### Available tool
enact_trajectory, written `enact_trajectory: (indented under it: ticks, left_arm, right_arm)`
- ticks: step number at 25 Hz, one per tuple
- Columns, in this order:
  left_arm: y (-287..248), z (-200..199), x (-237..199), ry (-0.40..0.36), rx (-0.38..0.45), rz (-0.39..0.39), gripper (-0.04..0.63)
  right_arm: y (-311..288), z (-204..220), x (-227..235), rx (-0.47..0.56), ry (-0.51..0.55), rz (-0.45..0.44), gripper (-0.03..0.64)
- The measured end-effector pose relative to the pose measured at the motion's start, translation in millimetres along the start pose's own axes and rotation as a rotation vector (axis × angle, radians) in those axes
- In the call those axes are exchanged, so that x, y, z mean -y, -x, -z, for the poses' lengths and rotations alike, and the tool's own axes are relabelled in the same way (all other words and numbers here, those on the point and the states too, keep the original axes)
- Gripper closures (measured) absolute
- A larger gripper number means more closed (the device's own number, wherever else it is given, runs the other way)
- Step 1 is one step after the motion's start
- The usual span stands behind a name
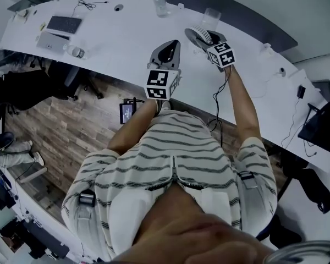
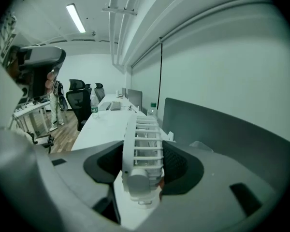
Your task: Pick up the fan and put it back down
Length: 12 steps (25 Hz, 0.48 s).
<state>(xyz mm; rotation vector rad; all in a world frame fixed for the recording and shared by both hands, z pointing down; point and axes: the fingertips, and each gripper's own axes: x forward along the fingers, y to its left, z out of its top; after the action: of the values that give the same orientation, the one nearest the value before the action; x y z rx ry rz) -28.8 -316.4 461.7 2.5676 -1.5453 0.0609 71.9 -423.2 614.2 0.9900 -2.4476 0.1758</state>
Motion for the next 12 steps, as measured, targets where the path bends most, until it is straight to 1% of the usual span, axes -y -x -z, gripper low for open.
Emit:
enact_trajectory:
  ticks: [3, 12]
  left_arm:
    - [0.6, 2.1, -3.3, 0.002, -0.005, -0.008, 0.588]
    - [-2.9, 4.3, -4.0, -0.001, -0.017, -0.011, 0.588]
  right_arm:
    - [-7.6, 10.2, -1.8, -0.018, 0.024, -0.023, 0.385]
    - [-25.3, 30.8, -3.8, -0.063, 0.093, -0.143, 0.385]
